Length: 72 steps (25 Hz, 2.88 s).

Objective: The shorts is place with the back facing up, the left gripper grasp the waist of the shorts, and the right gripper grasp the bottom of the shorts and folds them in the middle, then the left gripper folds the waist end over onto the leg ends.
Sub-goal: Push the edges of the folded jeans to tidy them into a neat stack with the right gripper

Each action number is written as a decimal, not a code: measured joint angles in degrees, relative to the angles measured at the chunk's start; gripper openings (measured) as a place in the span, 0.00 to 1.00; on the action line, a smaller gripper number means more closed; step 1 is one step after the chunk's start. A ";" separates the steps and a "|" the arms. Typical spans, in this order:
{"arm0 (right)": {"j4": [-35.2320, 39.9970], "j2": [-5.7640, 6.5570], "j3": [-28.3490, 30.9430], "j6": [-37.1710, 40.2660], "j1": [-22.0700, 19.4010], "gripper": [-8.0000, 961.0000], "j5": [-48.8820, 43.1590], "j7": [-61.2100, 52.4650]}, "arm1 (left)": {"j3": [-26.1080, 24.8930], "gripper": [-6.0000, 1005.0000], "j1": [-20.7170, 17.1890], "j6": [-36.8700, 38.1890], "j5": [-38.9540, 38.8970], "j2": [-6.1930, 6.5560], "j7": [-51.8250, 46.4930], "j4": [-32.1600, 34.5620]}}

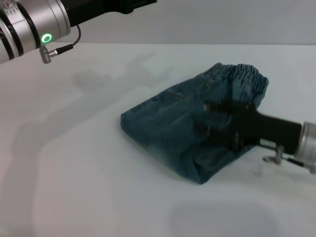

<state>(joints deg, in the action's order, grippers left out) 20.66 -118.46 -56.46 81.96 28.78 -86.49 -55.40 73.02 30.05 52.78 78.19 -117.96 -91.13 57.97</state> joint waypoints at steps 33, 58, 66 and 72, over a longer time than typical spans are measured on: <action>7.89 -0.04 0.28 3.33 2.34 0.59 -27.13 -20.43 | -2.14 0.85 0.31 0.82 -1.65 -0.11 -0.06 -3.57; 2.87 -0.80 -2.19 -8.34 14.24 0.59 -26.62 -24.23 | -4.41 0.85 -0.26 1.72 -1.75 0.03 0.46 -3.56; 0.24 -0.95 -2.36 -15.71 19.01 0.59 -26.53 -26.26 | -4.40 0.85 -0.01 1.71 -1.72 0.04 0.70 -4.68; 1.05 -0.77 -2.40 -11.64 18.81 0.59 -26.53 -26.36 | -4.47 0.85 0.16 1.71 -1.89 -0.01 1.12 -5.04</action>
<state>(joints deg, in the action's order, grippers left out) 21.71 -119.23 -58.86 70.32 47.59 -113.02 -81.75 68.54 30.21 54.48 76.30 -117.97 -90.01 52.93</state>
